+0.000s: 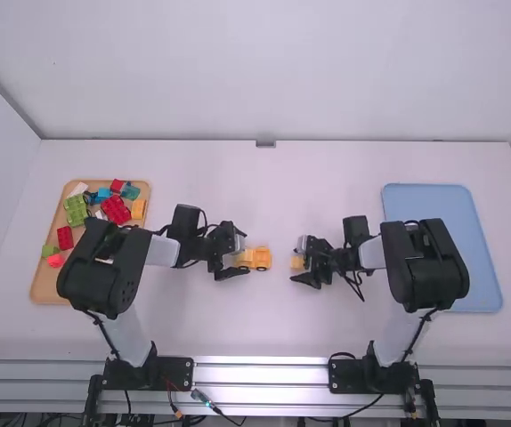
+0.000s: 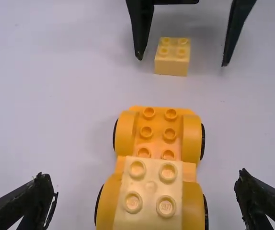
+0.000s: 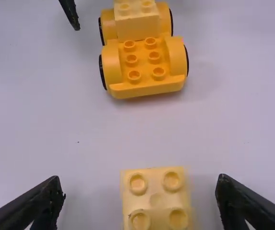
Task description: Assemble lego blocks to make yellow taxi
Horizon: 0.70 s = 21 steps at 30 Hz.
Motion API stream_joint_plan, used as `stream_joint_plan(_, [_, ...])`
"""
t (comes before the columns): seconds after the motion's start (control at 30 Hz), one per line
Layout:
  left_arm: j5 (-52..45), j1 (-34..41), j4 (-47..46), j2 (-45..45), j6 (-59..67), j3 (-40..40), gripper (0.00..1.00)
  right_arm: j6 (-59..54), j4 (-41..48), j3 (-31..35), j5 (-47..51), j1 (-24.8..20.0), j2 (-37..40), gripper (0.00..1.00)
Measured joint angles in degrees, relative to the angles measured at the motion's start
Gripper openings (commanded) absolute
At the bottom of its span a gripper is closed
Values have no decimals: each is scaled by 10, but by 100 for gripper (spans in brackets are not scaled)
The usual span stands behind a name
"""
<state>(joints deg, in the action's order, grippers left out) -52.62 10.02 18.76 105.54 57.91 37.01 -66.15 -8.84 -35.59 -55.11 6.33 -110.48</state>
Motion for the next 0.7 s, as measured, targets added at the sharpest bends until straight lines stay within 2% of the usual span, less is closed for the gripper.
stream_joint_plan(0.13, [-1,0,0,0,0,0,99,0,0,-2,0,-3,0,55])
stream_joint_plan(0.27, [-1,0,0,0,0,0,99,0,5,-2,0,-10,0,46])
stream_joint_plan(0.37, [-1,0,0,0,0,0,99,1,5,-2,3,-11,0,34])
stream_joint_plan(0.57, [-1,0,0,0,0,0,99,15,-3,-2,14,-2,0,24])
stream_joint_plan(0.7, [-1,3,2,0,2,0,99,24,0,-9,15,3,0,22])
